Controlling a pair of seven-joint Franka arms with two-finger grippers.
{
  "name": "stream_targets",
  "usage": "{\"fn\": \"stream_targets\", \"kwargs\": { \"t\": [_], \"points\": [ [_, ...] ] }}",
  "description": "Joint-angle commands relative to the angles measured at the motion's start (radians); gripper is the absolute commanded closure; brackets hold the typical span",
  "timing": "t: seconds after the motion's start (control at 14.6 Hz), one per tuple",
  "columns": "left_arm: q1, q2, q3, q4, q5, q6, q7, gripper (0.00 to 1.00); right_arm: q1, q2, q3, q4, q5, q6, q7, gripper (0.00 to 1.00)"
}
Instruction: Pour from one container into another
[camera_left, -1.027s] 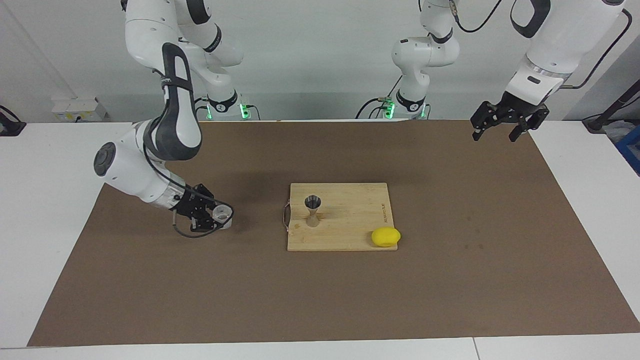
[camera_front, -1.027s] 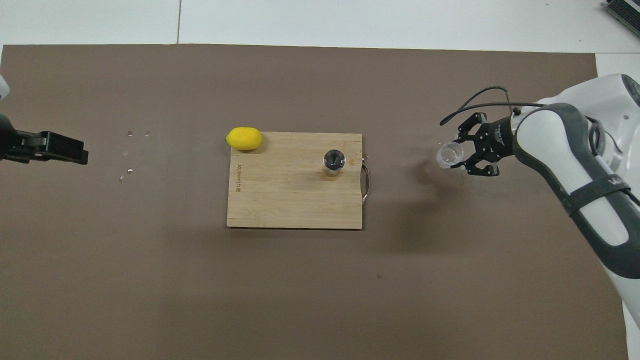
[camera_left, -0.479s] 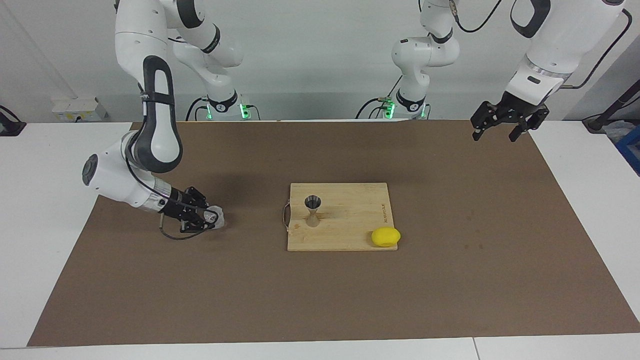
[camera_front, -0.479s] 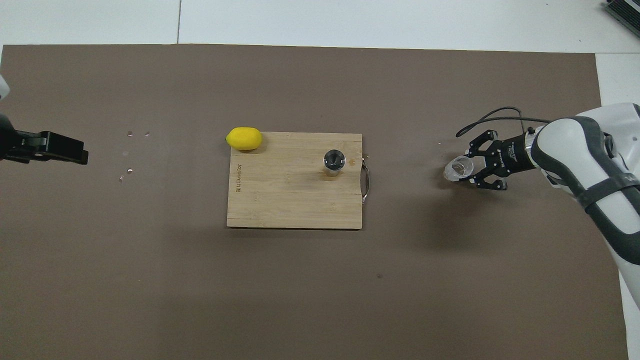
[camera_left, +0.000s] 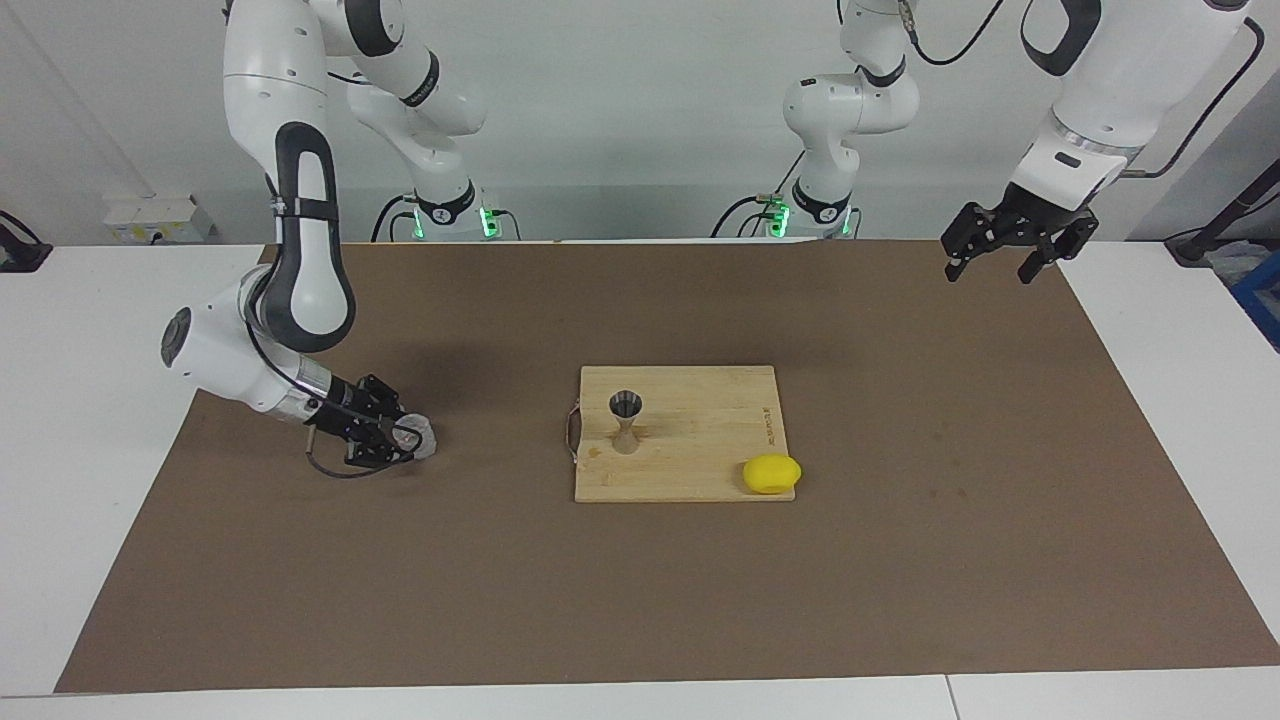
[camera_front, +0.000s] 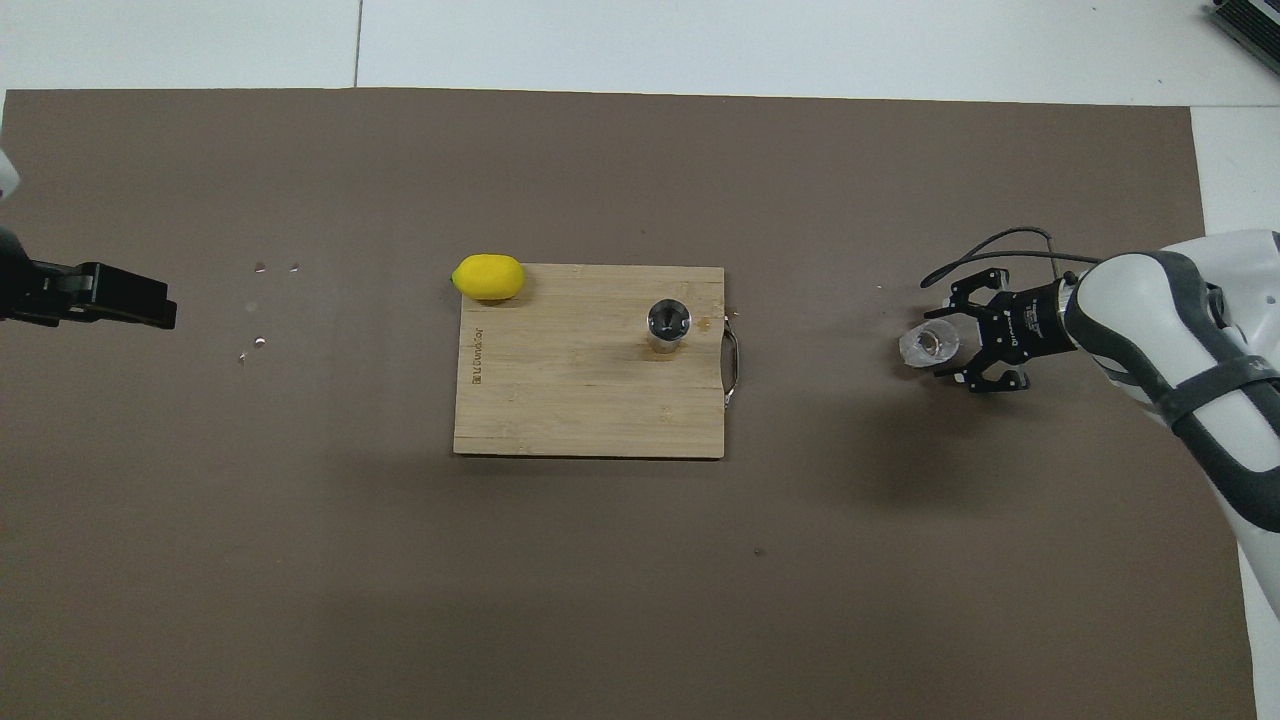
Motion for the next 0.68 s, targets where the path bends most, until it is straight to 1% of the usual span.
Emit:
{"fn": "stream_targets", "kwargs": {
  "t": [0.0, 0.27, 0.62],
  "points": [
    [0.004, -0.010, 0.000, -0.018, -0.005, 0.014, 0.005, 0.00, -0.009, -0.072, 0.007, -0.055, -0.030, 0.009, -0.132, 0.00],
    [0.005, -0.010, 0.000, -0.018, -0.005, 0.014, 0.005, 0.00, 0.001, -0.127, 0.009, -0.059, -0.146, -0.002, -0.286, 0.00],
    [0.005, -0.010, 0.000, -0.018, -0.005, 0.014, 0.005, 0.00, 0.024, -0.191, 0.010, -0.056, -0.341, -0.077, -0.556, 0.00]
  ]
}}
